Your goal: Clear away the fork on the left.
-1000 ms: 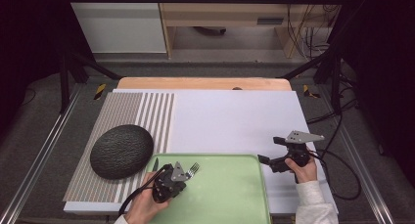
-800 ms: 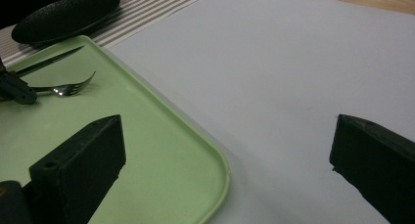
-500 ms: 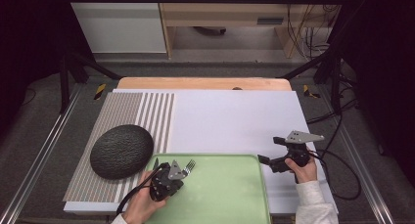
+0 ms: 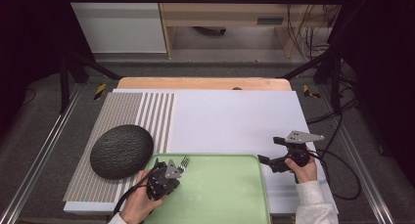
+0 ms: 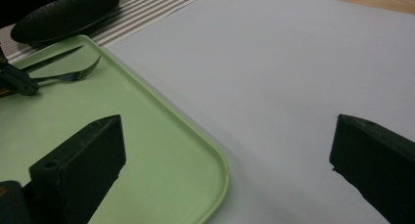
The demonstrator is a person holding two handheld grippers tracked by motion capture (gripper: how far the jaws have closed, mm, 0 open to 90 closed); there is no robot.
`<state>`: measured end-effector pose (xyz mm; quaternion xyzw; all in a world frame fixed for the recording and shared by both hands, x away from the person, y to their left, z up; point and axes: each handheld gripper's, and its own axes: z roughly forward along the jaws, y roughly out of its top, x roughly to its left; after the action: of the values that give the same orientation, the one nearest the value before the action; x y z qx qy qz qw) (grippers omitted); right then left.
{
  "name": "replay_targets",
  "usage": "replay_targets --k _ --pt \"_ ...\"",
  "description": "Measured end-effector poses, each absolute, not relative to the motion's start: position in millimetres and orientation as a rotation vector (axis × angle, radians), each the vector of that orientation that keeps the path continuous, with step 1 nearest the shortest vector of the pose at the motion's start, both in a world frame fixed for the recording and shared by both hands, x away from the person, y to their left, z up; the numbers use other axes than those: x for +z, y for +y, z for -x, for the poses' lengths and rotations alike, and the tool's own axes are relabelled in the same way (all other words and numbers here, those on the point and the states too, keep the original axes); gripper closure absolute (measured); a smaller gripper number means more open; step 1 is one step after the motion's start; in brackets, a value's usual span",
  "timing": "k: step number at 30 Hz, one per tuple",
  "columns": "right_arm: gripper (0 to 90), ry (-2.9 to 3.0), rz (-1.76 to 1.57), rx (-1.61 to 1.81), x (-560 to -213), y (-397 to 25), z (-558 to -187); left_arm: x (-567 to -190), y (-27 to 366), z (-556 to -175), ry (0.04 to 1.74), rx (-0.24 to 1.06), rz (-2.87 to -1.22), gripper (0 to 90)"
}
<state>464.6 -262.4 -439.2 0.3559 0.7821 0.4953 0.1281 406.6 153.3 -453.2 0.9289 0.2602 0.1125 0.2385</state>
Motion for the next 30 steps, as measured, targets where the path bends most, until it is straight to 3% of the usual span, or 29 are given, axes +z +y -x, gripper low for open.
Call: replay_targets --k 30 --pt "0.5 2.267 -1.034 1.442 -438.7 -263.5 -464.3 -452.1 176.1 -407.0 0.798 0.34 -2.524 89.9"
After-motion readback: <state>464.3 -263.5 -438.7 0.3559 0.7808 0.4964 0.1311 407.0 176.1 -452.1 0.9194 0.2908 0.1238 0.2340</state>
